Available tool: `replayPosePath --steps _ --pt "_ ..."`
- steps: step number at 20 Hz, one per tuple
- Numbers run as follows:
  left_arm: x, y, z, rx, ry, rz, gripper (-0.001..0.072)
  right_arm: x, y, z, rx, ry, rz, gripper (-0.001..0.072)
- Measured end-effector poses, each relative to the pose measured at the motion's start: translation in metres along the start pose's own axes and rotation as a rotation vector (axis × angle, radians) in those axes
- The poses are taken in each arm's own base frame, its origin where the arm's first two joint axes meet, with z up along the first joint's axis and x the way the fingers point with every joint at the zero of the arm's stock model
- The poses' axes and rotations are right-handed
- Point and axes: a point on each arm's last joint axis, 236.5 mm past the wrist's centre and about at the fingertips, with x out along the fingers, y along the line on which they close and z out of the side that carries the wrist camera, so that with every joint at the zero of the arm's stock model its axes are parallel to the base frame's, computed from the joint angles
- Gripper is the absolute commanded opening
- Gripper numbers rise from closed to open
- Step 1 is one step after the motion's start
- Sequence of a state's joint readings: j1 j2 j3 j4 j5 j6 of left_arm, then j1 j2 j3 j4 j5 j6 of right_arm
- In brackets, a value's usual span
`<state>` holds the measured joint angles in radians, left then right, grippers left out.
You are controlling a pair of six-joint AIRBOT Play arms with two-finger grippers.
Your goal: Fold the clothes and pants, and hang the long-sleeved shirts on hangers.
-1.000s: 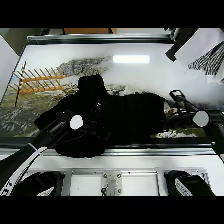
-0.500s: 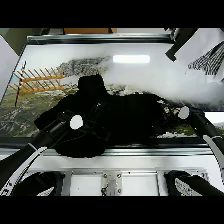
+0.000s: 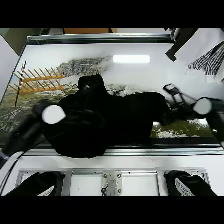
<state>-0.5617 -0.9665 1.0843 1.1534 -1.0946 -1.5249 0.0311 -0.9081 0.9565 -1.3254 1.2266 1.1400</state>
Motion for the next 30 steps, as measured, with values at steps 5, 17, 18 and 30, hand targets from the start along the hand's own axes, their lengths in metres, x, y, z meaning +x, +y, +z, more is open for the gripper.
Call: replayPosePath --steps 5,17,18,30 --pt "-0.123 -0.054 0.039 0.038 -0.284 -0.067 0.0012 -0.168 0.012 0.054 -0.072 -0.464 -0.202 0.0013" --pt "-0.053 -0.036 -0.086 -0.32 0.087 -0.121 0.0012 -0.105 0.031 0.015 0.278 -0.064 0.03 0.0014" --pt "-0.039 -0.028 -0.089 -0.335 0.133 -0.108 0.0012 -0.086 0.026 0.016 0.301 -0.006 0.042 0.0014" --pt "0.092 0.045 -0.043 -0.308 0.365 -0.063 0.0011 0.03 -0.047 0.101 0.389 -0.149 -0.026 0.0696"
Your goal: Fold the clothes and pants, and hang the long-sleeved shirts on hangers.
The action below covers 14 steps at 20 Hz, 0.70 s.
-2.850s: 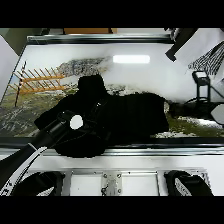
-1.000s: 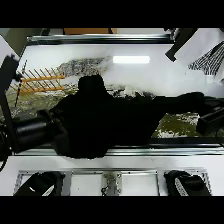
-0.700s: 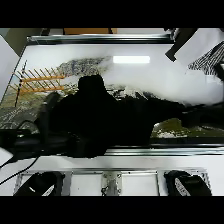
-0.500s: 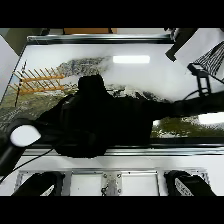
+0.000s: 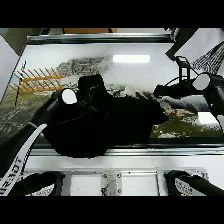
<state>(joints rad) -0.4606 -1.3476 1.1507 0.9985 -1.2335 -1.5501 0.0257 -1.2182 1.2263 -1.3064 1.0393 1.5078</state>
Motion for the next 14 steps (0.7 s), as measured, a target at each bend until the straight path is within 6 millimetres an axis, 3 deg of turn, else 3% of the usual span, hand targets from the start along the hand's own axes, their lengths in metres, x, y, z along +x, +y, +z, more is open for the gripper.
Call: replayPosePath --steps 2,5,10,14 --pt "0.007 0.003 0.007 0.005 0.009 0.002 0.0012 -0.008 0.008 0.005 -0.043 -0.03 0.009 0.0695" --pt "0.009 0.005 0.012 0.012 0.01 0.003 0.0012 -0.015 0.029 -0.01 -0.134 0.008 0.035 0.0695" --pt "0.0 -0.001 0.015 0.038 -0.018 0.002 0.0012 0.001 0.071 -0.06 -0.213 0.135 0.097 0.0695" --pt "-0.006 -0.004 0.016 0.049 -0.033 0.0 0.0012 0.029 0.076 -0.101 -0.096 0.244 0.092 0.0695"
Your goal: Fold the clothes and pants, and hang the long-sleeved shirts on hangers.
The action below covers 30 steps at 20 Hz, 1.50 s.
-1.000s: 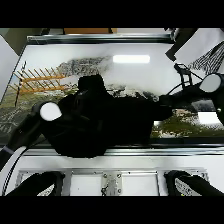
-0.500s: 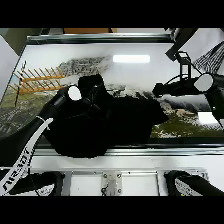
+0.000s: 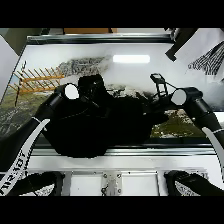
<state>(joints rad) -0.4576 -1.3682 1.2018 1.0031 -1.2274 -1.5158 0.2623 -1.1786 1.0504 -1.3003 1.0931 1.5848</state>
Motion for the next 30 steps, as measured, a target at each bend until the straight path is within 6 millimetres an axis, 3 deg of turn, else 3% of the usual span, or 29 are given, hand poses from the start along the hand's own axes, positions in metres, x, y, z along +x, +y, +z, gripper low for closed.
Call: replayPosePath --steps 3,6,7,8,9,12,15,19,22,23,24,25,27,30 --pt "-0.001 -0.001 0.0 0.005 -0.003 0.0 0.0012 0.029 0.007 -0.012 0.095 0.046 0.046 0.0695" --pt "-0.002 -0.001 0.0 0.006 -0.004 0.0 0.0012 0.051 0.018 -0.007 0.175 0.042 0.106 0.067" --pt "-0.002 -0.001 0.0 0.006 -0.004 0.0 0.0012 0.057 0.02 -0.005 0.197 0.037 0.122 0.0455" --pt "-0.002 -0.001 0.0 0.006 -0.004 -0.001 0.0012 0.06 0.023 -0.002 0.214 0.03 0.136 0.0172" --pt "-0.002 -0.001 0.0 0.006 -0.004 0.0 0.0012 0.062 0.025 0.001 0.227 0.02 0.147 0.0011" --pt "-0.002 -0.001 -0.001 0.005 -0.002 -0.001 0.0012 0.055 0.03 0.008 0.204 -0.004 0.17 0.0014" --pt "-0.002 -0.001 -0.001 0.005 -0.002 -0.001 0.0012 0.026 0.034 0.022 0.147 -0.063 0.179 0.0014" --pt "-0.002 -0.003 -0.001 0.004 -0.002 -0.006 0.0012 -0.016 0.035 0.067 0.117 -0.256 0.176 0.0014" --pt "-0.002 -0.005 0.002 -0.001 -0.013 -0.013 0.0012 -0.025 0.031 0.096 0.173 -0.37 0.178 0.0033" --pt "-0.002 -0.005 0.002 -0.001 -0.014 -0.014 0.0012 -0.021 0.028 0.103 0.195 -0.387 0.178 0.0195" --pt "-0.002 -0.005 0.001 0.0 -0.007 -0.013 0.0012 -0.017 0.024 0.109 0.209 -0.405 0.171 0.0449" --pt "-0.002 -0.004 -0.003 0.001 0.007 -0.01 0.0012 -0.012 0.017 0.117 0.217 -0.429 0.156 0.0552" --pt "-0.002 -0.004 -0.001 0.0 0.0 -0.01 0.0012 0.001 0.008 0.123 0.233 -0.429 0.142 0.055" --pt "-0.002 -0.004 -0.001 0.001 0.0 -0.011 0.0012 -0.005 -0.007 0.134 0.163 -0.45 0.099 0.0546"
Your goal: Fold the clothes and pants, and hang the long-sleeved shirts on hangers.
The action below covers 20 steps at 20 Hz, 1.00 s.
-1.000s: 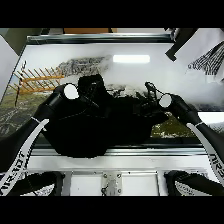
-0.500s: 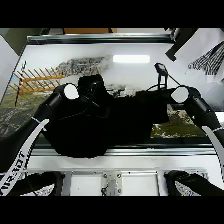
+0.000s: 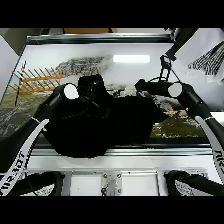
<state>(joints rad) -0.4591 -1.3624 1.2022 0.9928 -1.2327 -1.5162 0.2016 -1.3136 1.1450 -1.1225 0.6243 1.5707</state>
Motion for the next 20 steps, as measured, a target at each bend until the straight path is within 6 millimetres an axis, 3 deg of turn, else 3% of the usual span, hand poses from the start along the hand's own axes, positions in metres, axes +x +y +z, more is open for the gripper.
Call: replayPosePath --steps 3,5,7,10,12,15,20 --pt "0.0 0.0 0.001 0.0 -0.003 0.0 0.0012 -0.017 -0.006 -0.002 -0.143 0.057 -0.049 0.0543" --pt "0.0 0.0 0.002 0.001 -0.01 0.0 0.0012 -0.026 -0.016 -0.023 -0.241 0.166 -0.111 0.0461" --pt "0.0 0.0 0.004 0.003 -0.018 0.0 0.0012 -0.029 -0.024 -0.05 -0.32 0.286 -0.176 0.0461" --pt "0.0 0.0 0.006 0.002 -0.025 0.0 0.0012 -0.021 -0.028 -0.087 -0.408 0.424 -0.265 0.0461" --pt "0.0 0.0 0.007 0.003 -0.029 0.001 0.0012 -0.01 -0.032 -0.099 -0.451 0.466 -0.336 0.0462" --pt "0.0 0.001 0.008 0.002 -0.034 0.002 0.0012 0.009 -0.034 -0.105 -0.49 0.491 -0.416 0.0462" --pt "0.0 0.001 0.013 0.002 -0.056 0.004 0.0012 0.028 -0.05 -0.097 -0.525 0.523 -0.548 0.0462"
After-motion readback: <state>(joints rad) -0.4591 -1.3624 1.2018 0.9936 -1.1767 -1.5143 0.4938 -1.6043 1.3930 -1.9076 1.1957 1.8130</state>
